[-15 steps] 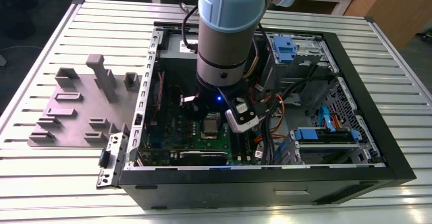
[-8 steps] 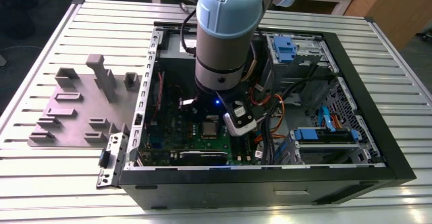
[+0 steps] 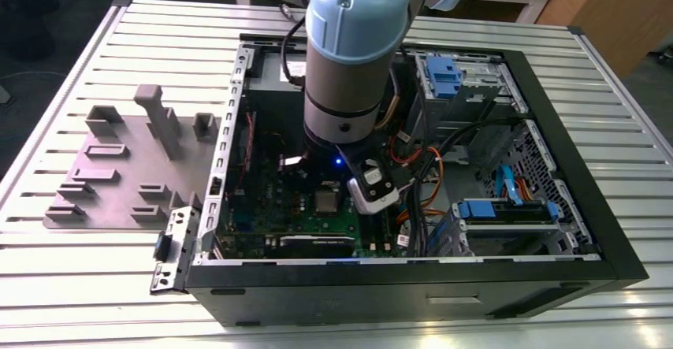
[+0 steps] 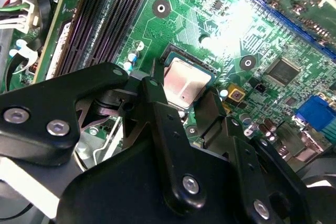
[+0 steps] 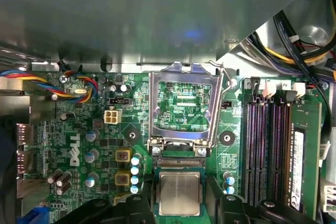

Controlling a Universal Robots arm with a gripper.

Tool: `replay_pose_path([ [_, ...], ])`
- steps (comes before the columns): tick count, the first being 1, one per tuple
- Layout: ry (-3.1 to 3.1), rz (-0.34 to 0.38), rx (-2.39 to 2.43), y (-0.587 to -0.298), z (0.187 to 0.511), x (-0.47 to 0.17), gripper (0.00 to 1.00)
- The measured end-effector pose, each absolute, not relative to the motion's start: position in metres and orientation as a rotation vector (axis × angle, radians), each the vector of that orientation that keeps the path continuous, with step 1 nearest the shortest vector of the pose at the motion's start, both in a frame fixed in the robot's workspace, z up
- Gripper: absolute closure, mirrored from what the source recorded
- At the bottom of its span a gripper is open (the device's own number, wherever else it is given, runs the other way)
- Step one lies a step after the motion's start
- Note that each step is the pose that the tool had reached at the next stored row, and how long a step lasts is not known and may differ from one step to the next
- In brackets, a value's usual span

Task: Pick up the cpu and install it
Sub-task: 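Place the cpu into insertion slot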

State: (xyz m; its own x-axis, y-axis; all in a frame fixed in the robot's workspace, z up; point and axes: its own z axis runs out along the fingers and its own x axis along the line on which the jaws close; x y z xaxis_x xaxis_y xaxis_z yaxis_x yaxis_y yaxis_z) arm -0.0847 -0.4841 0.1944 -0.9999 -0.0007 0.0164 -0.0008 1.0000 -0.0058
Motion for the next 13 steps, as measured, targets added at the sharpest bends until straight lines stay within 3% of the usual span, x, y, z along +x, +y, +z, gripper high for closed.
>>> replay_pose_path([
  [13, -3.125, 0.009, -0.006, -0.4841, 0.1899, -0.0847, 0.53],
])
